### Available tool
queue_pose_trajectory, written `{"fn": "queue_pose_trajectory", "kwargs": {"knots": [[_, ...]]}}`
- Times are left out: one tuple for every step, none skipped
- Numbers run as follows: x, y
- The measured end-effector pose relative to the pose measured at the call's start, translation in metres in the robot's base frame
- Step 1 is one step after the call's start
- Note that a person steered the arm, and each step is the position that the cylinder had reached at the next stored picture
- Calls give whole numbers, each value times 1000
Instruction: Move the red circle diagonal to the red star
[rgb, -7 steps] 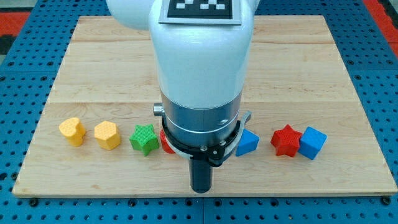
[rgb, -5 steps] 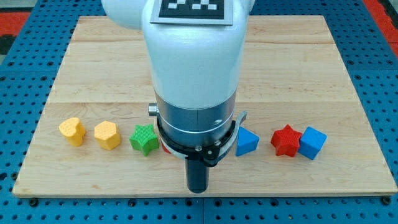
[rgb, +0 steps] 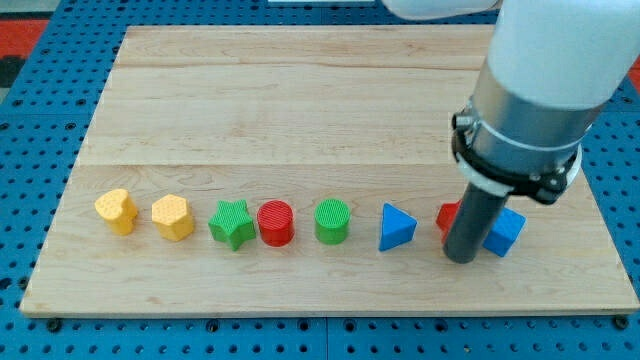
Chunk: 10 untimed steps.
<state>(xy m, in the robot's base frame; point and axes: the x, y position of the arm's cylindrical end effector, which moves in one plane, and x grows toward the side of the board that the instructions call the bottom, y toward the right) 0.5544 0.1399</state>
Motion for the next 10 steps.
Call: {"fn": "queue_pose_trajectory", "kwargs": {"knots": [[-37, 13], [-86, 12], [-26, -24], [57, -22], [49, -111], [15, -182], [-25, -197], [-43, -201], [-47, -202], [-74, -228]]}}
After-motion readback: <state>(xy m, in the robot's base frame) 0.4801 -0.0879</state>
